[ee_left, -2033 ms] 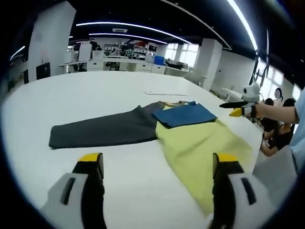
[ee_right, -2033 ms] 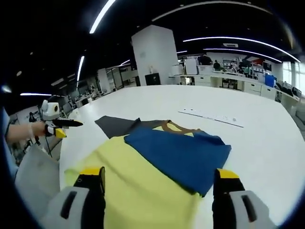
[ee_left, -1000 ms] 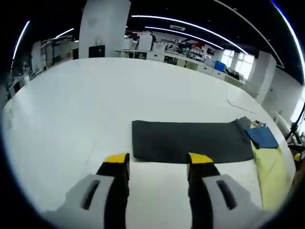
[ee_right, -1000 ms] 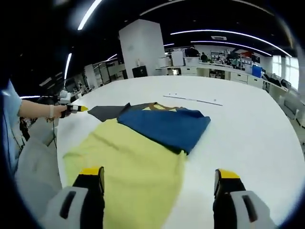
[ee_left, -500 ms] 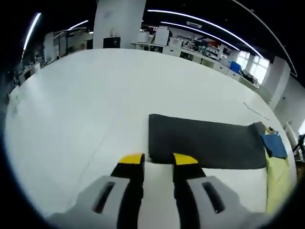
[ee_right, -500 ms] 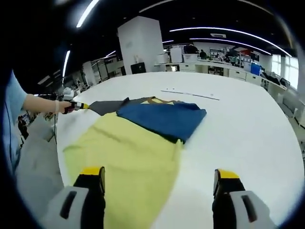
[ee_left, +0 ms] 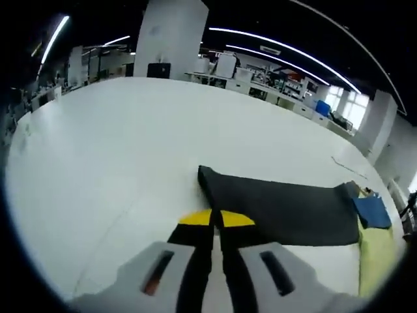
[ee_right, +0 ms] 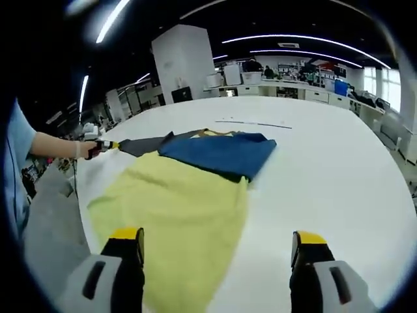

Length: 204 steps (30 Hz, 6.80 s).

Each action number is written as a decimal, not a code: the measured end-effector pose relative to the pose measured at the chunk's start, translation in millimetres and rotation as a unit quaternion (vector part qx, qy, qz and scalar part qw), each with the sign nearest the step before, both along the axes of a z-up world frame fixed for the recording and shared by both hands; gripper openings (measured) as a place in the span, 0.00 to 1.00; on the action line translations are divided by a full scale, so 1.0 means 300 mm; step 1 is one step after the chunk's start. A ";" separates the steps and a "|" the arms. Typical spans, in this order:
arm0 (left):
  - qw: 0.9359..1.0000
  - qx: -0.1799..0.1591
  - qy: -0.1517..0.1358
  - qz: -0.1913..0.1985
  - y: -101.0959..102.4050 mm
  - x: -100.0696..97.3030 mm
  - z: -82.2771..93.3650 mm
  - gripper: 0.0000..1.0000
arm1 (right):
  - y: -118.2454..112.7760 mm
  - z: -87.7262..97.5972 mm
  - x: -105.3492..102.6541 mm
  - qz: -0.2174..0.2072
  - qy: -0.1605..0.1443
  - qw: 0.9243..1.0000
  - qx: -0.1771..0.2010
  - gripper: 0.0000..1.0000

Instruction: Fold the garment on the visible template until the final outline fits inside the template.

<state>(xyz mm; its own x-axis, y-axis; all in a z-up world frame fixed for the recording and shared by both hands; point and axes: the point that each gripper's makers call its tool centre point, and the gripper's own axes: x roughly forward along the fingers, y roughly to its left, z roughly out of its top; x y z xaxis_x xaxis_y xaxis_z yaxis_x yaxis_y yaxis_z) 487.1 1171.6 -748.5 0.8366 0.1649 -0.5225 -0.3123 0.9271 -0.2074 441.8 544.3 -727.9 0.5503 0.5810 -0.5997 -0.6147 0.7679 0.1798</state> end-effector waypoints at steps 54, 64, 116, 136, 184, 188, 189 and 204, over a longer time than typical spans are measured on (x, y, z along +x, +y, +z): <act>0.912 -0.088 -0.186 -0.354 -1.308 0.341 0.490 0.00 | 0.001 -0.025 -0.004 -0.025 -0.010 0.996 0.085 0.91; 0.877 -0.147 -0.216 -0.402 -1.579 0.341 0.459 0.00 | -0.012 -0.034 0.018 -0.029 -0.008 0.996 0.088 0.90; 0.835 -0.123 -0.072 -0.532 -1.895 0.185 0.032 0.33 | -0.010 -0.042 0.002 -0.026 -0.003 0.996 0.088 0.92; 0.829 -0.081 -0.090 -0.546 -1.882 0.180 0.073 0.99 | -0.004 -0.018 0.005 -0.014 -0.011 0.996 0.083 0.94; 0.911 -0.024 -0.075 -0.405 -1.170 -0.214 0.225 0.97 | 0.099 0.130 0.071 0.060 -0.059 0.994 0.066 0.94; 0.915 -0.022 -0.068 -0.396 -1.140 -0.237 0.222 0.97 | 0.107 0.142 0.077 0.065 -0.065 0.994 0.065 0.93; 0.916 -0.021 -0.068 -0.395 -1.135 -0.241 0.222 0.97 | 0.107 0.144 0.078 0.067 -0.066 0.993 0.065 0.93; 0.907 -0.016 -0.019 -0.421 -1.120 -0.329 0.167 0.92 | 0.075 0.125 0.041 0.078 -0.063 0.994 0.053 0.92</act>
